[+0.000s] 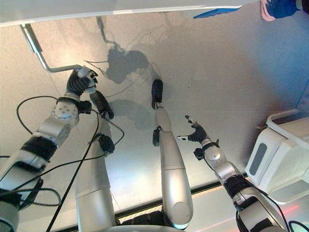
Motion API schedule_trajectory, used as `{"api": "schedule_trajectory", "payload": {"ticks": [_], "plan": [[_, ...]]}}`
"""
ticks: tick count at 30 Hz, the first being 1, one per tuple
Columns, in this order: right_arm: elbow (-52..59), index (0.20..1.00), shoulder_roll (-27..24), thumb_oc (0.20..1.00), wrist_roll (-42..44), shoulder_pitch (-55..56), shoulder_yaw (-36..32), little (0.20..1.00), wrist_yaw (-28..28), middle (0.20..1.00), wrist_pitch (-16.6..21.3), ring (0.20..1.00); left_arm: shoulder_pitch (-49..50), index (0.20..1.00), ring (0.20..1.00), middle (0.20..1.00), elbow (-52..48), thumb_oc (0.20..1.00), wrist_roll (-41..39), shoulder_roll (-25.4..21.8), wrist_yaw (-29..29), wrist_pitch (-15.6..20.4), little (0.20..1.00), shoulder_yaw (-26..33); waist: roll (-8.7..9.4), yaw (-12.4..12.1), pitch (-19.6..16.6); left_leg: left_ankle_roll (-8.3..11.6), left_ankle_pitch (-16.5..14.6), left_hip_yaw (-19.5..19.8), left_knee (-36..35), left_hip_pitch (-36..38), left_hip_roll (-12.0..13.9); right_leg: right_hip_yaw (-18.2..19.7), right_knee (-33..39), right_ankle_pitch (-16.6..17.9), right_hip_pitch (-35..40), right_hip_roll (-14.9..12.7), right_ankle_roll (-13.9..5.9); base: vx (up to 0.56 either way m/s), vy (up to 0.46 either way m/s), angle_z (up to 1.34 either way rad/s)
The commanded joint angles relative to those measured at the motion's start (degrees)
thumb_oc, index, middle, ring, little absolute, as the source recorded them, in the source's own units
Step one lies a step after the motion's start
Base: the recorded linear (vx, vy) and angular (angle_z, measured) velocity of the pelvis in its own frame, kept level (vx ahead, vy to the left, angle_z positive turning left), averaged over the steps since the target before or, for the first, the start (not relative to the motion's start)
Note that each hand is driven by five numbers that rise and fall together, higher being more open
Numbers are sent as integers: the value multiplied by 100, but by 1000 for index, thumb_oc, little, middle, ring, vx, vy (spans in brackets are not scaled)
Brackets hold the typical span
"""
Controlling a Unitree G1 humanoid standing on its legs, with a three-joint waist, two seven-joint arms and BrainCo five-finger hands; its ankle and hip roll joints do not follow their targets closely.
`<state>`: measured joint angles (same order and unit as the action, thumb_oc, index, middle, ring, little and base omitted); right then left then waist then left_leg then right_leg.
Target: Raise the hospital bed
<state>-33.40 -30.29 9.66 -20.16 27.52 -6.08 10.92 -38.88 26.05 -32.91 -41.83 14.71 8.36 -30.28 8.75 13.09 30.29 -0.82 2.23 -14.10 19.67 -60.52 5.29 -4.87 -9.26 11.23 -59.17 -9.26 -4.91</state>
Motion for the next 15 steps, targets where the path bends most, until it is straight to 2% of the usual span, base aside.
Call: {"api": "schedule_trajectory", "payload": {"ticks": [1,6,8,9,10,13,15], "plan": [[-95,1000,-370,1000,-54,345,-66,1000,-39,1000,-24,1000,-257,200,200,200,-1214,200,85,97,-446,586,200,100,-130,-132,-50,498,168,427,-454,567,-45,-284,-485,-440,86,132,-496,-27,-131,-5],[-265,1000,-331,1000,-121,577,-224,1000,-7,1000,-24,1000,591,200,200,200,-2194,200,-61,-329,-636,675,200,562,-264,-243,-50,546,289,460,-703,817,-80,-341,-412,-439,274,180,-490,-8,-60,0],[-376,1000,-330,1000,-153,804,-421,1000,34,1000,-5,1000,1382,200,200,200,-2952,200,-207,-766,-910,748,200,989,-410,-367,-50,554,292,463,-742,926,-122,-358,-398,-446,401,148,-496,0,0,0],[-376,1000,-330,1000,-153,802,-418,1000,34,1000,-5,1000,1388,200,200,200,-2955,200,-207,-767,-910,746,200,994,-409,-364,-50,554,292,463,-743,927,-123,-358,-398,-446,402,148,-496,0,0,0],[-400,1000,-354,1000,-165,939,-516,1000,67,1000,17,1000,1901,200,200,200,-3294,200,-329,-1026,-1032,809,200,1298,-499,-457,-50,554,284,466,-740,976,-151,-385,-403,-448,473,111,-494,0,0,0],[-396,1000,-354,1000,-172,1130,-679,1000,118,1000,47,1000,2673,200,200,200,-3693,200,-446,-1340,-1172,878,200,1847,-617,-603,-50,543,272,475,-744,1009,-207,-421,-368,-433,558,50,-509,-4,29,13],[-396,1000,-353,1000,-173,1124,-660,1000,118,1000,48,1000,2720,200,200,200,-3719,200,-445,-1343,-1174,869,200,1888,-610,-586,-50,542,272,478,-744,1014,-208,-424,-366,-433,565,49,-509,5,30,11]]}}
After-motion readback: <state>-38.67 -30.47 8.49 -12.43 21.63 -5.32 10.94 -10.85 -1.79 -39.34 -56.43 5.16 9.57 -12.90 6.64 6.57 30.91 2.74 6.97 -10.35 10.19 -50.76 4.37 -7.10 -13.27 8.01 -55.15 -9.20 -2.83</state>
